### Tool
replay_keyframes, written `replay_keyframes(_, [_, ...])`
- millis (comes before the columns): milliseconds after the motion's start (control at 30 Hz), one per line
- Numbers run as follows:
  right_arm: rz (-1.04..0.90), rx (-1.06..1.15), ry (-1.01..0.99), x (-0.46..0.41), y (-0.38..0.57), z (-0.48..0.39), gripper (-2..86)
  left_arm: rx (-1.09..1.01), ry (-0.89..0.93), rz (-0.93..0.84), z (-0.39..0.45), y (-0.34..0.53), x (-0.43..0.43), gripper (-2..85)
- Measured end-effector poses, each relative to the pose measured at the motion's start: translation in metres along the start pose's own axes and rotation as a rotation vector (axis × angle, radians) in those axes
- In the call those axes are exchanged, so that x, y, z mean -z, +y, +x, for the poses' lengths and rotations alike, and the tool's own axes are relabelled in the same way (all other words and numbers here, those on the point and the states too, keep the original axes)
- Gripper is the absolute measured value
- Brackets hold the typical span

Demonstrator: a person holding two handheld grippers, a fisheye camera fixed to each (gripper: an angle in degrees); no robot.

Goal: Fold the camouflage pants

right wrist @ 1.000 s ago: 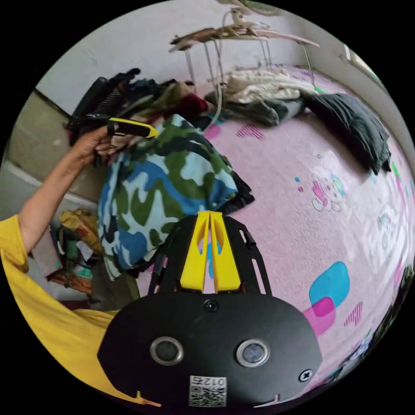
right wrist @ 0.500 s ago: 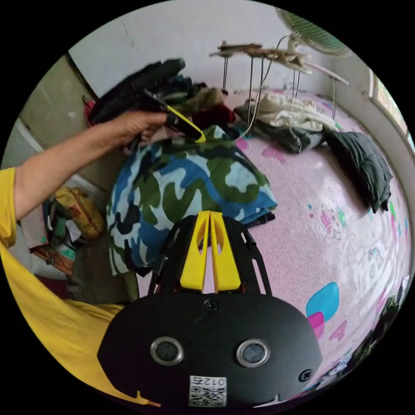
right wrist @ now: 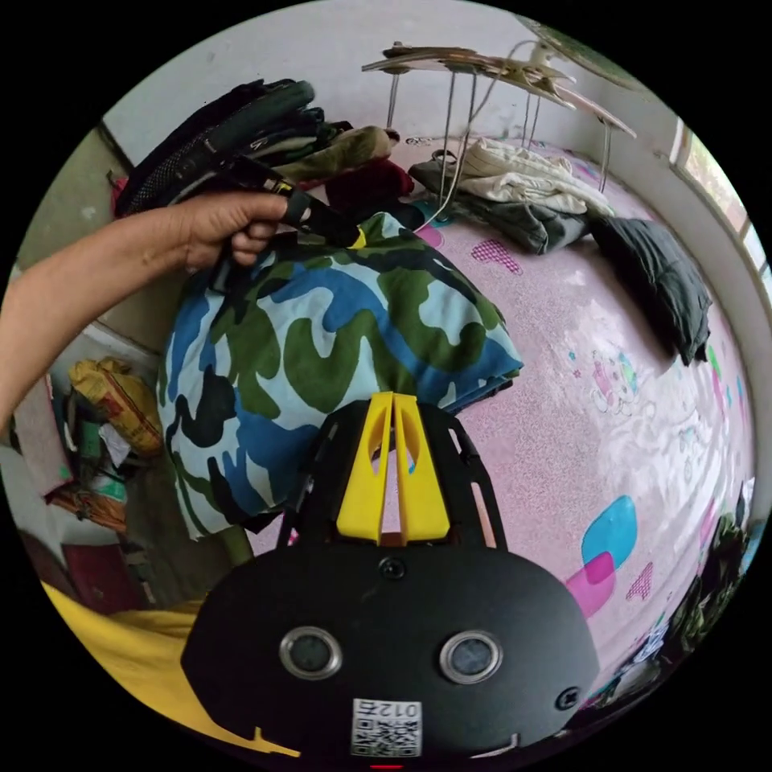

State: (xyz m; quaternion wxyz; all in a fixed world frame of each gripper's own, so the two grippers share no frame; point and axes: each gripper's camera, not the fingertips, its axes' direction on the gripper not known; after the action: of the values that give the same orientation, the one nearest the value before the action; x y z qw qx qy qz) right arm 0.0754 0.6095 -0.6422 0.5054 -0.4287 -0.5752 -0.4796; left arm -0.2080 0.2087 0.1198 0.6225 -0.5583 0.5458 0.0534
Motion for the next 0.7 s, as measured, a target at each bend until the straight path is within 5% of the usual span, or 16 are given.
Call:
replay_keyframes(167, [0.062,-0.167,-0.224,0.074,0.041,0.041,0.1,0.109,-0.01,0.122,-0.054,0.015,-0.01,0.6])
replay_keyframes(333, [0.217,-0.22,-0.229,0.165,0.135,0.065,0.0,0.056,0.075,0.355,-0.049,0.054,0.008,0.6])
replay_keyframes(500, [0.33,-0.358,-0.167,0.249,0.281,0.109,0.0,-0.098,0.296,0.403,0.021,0.099,-0.036,0.4])
replay_keyframes(700, [0.444,-0.572,-0.019,0.364,0.487,0.187,0.1,-0.347,0.485,0.26,0.178,0.147,-0.143,0.5])
